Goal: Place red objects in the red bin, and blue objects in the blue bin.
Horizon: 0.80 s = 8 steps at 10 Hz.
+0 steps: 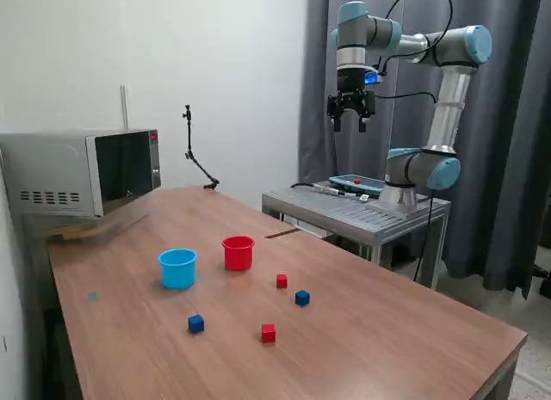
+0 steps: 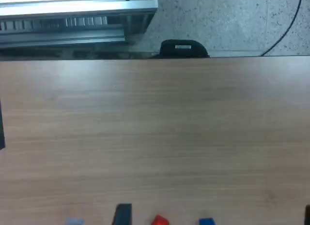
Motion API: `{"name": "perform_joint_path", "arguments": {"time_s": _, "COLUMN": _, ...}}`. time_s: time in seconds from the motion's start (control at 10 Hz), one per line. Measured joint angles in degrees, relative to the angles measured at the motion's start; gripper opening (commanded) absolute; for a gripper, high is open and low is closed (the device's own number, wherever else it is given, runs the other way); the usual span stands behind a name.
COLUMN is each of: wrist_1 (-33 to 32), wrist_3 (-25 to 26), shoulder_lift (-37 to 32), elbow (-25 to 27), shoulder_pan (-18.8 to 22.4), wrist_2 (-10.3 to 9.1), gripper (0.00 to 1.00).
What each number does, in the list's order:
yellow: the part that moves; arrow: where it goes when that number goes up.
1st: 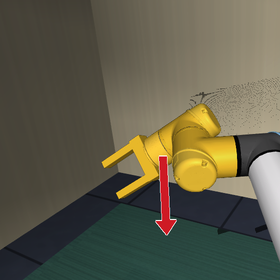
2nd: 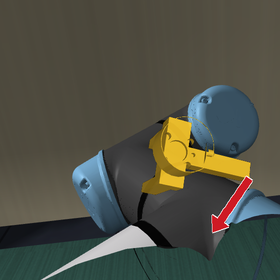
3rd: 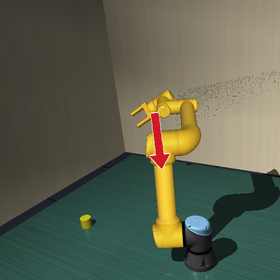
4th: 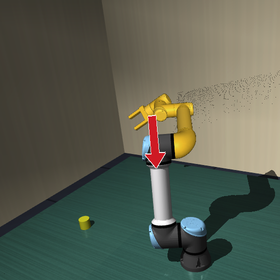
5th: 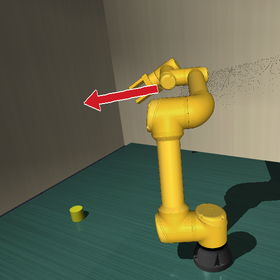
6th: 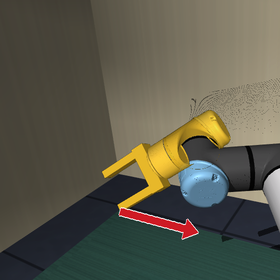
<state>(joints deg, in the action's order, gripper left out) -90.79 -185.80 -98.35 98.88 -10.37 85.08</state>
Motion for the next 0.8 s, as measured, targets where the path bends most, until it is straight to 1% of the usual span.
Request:
{"name": "perform_joint_path", "arguments": {"time_s": 0.3, "wrist_1": -0.42, "wrist_3": -0.56, "shoulder_lift": 0.07, "elbow": 0.04, "shoulder_pan": 1.66, "wrist_2": 0.0, "gripper": 1.0}}
{"name": "perform_joint_path", "arguments": {"time_s": 0.8, "wrist_1": -0.52, "wrist_3": -0.78, "shoulder_lift": 0.09, "elbow": 0.02, "shoulder_pan": 2.03, "wrist_2": 0.0, "gripper": 1.0}}
